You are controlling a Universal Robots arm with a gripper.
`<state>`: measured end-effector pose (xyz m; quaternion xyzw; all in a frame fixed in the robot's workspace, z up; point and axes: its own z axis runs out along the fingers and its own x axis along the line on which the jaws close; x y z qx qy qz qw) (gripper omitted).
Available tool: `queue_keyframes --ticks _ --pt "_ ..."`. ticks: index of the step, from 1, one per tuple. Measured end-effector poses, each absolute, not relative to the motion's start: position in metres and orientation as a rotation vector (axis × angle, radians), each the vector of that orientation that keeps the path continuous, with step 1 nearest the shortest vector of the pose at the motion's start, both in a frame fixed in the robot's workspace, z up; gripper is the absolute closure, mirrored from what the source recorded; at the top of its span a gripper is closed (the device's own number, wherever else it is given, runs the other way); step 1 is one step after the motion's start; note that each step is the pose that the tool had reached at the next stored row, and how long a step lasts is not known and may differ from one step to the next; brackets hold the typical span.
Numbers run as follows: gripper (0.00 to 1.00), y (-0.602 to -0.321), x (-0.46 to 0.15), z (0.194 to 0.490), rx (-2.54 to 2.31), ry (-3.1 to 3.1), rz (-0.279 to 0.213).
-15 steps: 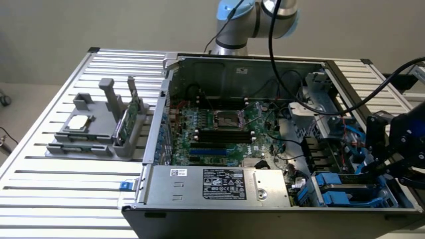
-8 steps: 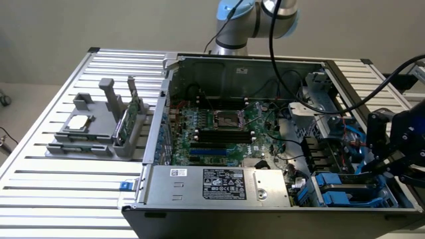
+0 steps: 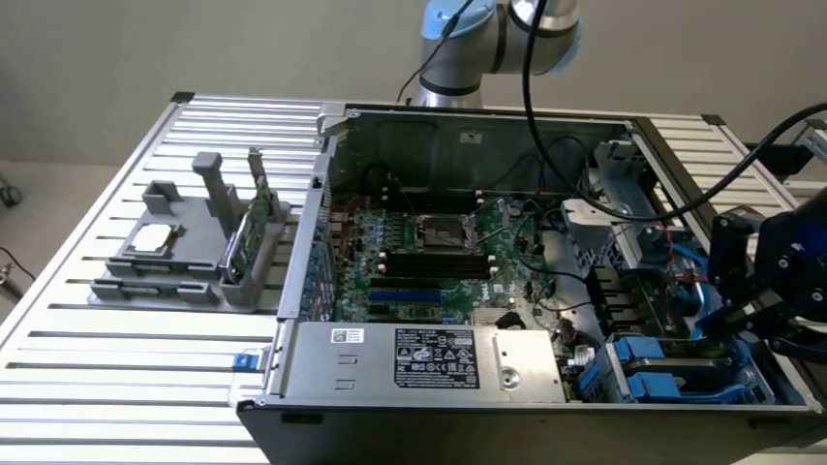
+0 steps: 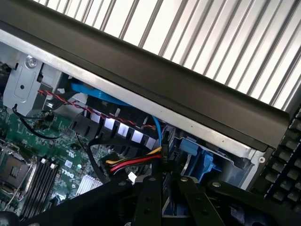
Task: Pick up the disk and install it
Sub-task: 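Insert the first disk wire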
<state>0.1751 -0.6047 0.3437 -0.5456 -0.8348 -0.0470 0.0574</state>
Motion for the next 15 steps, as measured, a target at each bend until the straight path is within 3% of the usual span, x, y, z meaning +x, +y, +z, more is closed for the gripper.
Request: queue_keyframes --ticks 15 --pt "0.83 -0.6047 0.1733 0.3439 -1.696 -2.440 -0.119"
